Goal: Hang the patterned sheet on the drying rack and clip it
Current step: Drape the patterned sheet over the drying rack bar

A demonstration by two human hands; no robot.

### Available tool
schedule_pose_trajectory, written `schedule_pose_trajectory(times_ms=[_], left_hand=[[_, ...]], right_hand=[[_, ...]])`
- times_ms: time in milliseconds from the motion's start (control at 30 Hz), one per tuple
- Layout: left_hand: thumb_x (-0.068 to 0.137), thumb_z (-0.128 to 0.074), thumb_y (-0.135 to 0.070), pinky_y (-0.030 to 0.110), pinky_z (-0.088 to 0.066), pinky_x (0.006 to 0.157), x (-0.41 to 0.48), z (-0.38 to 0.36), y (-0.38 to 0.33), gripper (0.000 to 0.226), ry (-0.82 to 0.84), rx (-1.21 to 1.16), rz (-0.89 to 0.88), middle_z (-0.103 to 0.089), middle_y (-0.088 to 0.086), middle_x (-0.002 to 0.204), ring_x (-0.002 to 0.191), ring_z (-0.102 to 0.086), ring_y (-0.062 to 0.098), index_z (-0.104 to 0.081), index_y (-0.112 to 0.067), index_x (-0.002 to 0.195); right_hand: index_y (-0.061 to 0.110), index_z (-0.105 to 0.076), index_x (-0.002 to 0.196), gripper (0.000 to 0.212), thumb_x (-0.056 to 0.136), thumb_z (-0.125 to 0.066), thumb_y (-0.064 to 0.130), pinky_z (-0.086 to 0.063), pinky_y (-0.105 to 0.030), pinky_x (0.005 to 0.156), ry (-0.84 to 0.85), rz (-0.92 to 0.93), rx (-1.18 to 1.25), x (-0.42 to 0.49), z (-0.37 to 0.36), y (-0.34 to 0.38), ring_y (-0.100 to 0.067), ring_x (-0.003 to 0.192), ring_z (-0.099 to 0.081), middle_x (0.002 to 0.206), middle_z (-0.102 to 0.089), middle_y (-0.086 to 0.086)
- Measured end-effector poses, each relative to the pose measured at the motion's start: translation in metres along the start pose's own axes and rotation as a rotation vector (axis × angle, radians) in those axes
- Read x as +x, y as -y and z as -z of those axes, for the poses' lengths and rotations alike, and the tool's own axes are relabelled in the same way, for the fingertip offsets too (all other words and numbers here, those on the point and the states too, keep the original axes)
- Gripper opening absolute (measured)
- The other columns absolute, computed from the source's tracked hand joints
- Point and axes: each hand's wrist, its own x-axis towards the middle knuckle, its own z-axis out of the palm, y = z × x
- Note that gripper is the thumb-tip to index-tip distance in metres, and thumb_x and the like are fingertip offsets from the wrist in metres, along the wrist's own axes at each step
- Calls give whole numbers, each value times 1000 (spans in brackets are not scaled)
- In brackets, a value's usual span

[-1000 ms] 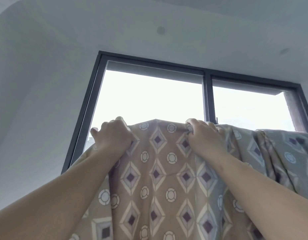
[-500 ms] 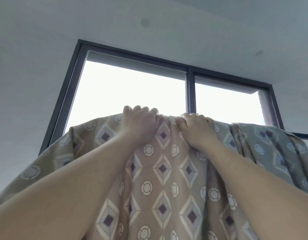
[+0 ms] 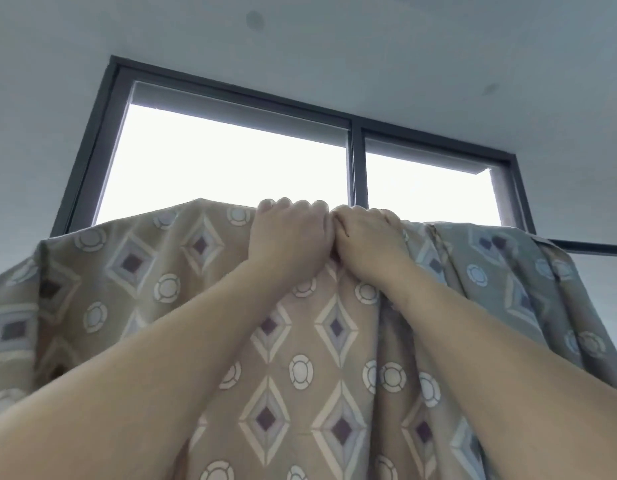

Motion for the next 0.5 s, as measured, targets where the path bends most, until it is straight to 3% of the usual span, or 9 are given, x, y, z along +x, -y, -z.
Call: schedule_pose_trajectory(times_ms=[133,267,367,500], left_hand=[[98,-19,-40,38,-28,93,3,-15,-20,47,44,-14,70,-62,6,97,102,-51,27,-60,-15,97],[94,-14,-42,37,-27,83,4,-25,-27,55,-86,80,115,-60,4,78,82,-48,25,-58,-13,79],[92,-23,-39,37,-28,74,5,-29,-35,53,-205,79,135,-57,6,59,65,-43,23,-55,-10,61],[92,-26,-35,38,-26,76,7,-33,-34,51,-201,85,143,-60,8,61,69,-53,29,-57,-9,61]], right_hand=[[21,-56,119,37,100,-27,32,-33,-37,100,27,-28,142,-2,14,-35,-26,119,-49,124,-60,-5],[18,-59,114,45,101,-21,39,-31,-37,100,20,-164,25,-10,30,-88,-26,116,-50,123,-61,-7],[18,-59,118,49,101,-19,40,-27,-39,105,8,-171,-22,-11,33,-103,-26,119,-49,126,-60,-7],[19,-61,118,49,101,-18,37,-23,-39,104,-16,-202,-84,-12,30,-121,-26,118,-47,125,-61,-6]])
